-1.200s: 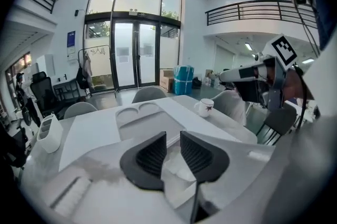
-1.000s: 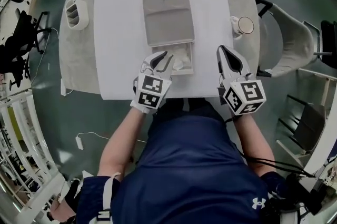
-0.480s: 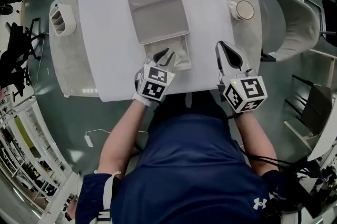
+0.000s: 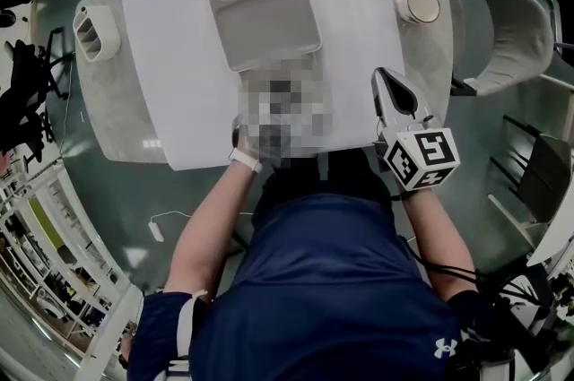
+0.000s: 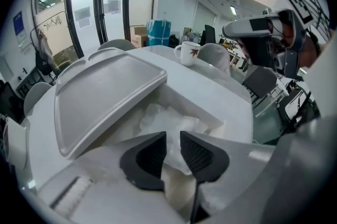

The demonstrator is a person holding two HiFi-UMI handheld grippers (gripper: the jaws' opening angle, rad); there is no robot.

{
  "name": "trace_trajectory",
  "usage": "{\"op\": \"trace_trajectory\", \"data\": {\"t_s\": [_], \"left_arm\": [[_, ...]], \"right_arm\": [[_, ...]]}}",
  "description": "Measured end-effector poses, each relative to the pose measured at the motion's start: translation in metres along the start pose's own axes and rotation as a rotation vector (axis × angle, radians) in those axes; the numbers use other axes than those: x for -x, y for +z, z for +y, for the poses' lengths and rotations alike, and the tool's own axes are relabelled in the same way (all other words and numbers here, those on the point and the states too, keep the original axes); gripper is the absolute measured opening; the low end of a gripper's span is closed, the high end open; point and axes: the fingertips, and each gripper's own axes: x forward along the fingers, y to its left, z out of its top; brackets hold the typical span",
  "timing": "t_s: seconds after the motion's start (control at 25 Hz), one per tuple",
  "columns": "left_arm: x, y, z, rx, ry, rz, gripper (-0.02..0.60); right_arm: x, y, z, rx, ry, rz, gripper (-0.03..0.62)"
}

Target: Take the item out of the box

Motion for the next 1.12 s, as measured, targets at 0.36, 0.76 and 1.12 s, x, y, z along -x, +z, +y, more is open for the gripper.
{"op": "trace_trajectory", "data": {"t_s": [0.36,0.76,1.12], "left_arm": [[-0.01,-0.004,0.002,0.004,-0.015,0.052,0.029],[0.009,0.01,0.003,-0.017,0.001,-0.004,0.009],[0.046,0.024,-0.002,0.002,0.014,-0.103,0.009]], "right_arm": [[0.003,0.002,-0.003,0.002,0.0,-0.005,0.003],[0.011,0.006,0.001,0.014,0.009,-0.011,0.003],[0.02,0.023,0.021,0.061,0.046,-0.035,0.003]]}}
